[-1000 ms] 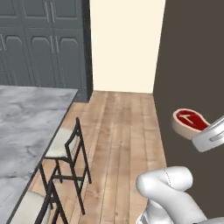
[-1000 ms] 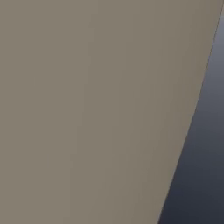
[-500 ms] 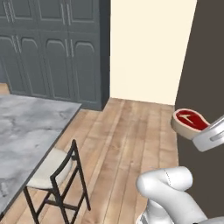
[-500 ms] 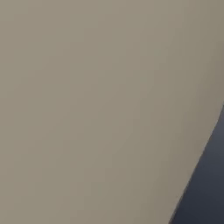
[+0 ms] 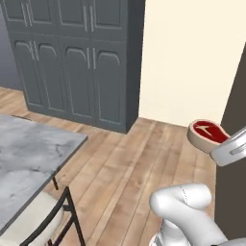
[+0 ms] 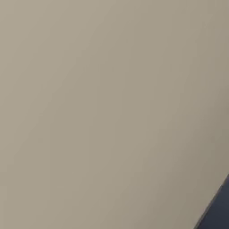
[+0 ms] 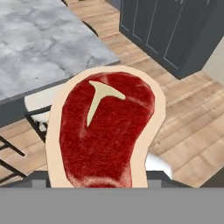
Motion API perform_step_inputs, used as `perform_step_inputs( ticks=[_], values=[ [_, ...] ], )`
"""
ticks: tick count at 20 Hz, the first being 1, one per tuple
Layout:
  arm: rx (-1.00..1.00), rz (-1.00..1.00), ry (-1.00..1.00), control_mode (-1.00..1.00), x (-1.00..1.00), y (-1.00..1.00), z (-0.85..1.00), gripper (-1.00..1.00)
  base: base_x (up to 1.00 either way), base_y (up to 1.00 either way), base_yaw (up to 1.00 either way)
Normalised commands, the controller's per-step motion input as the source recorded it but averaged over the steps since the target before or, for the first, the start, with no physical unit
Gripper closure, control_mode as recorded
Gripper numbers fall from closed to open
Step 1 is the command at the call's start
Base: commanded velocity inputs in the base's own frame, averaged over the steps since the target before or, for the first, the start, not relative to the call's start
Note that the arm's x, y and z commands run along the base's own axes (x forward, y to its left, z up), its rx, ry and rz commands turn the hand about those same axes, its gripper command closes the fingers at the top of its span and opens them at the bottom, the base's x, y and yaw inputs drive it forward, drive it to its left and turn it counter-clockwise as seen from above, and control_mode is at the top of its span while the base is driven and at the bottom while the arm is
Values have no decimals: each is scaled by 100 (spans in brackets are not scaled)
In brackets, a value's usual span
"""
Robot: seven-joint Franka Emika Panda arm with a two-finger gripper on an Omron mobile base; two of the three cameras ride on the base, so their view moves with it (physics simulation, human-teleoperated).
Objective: Take the cheese, steak, and broccoli from the fridge and place them on the plate on the dining counter to create an appetizer plate.
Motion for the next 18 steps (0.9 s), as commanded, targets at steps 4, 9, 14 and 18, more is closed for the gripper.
perform_step_inputs(
  ticks=[4, 9, 14, 18],
  values=[
    [0, 0, 0, 100, 0, 0, 0, 100, 100, -59, 39],
    [0, 0, 0, 100, 0, 0, 0, 100, 100, -47, 63],
    [0, 0, 0, 100, 0, 0, 0, 100, 100, -43, 63],
    [0, 0, 0, 100, 0, 0, 0, 100, 100, -91, 51]
  ],
)
